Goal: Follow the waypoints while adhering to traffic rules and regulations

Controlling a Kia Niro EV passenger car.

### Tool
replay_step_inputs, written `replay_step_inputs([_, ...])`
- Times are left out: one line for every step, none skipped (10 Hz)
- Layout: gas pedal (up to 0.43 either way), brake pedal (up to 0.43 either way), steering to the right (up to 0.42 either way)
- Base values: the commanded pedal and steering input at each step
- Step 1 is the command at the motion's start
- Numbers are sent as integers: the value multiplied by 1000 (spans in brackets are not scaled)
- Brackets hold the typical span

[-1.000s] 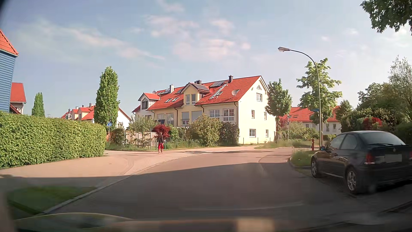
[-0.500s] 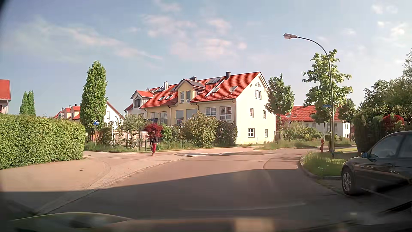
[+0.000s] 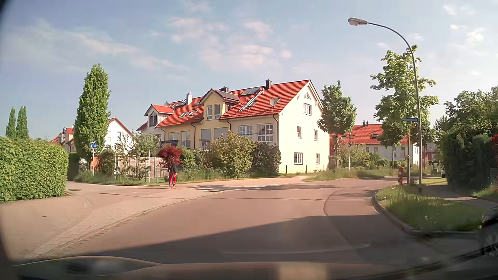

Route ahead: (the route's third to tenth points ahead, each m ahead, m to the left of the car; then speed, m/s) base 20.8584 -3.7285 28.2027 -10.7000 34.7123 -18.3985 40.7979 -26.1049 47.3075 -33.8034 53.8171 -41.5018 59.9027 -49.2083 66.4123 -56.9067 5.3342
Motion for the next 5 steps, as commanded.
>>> replay_step_inputs([47,0,59])
replay_step_inputs([47,0,61])
replay_step_inputs([47,0,64])
replay_step_inputs([47,0,69])
replay_step_inputs([47,0,75])
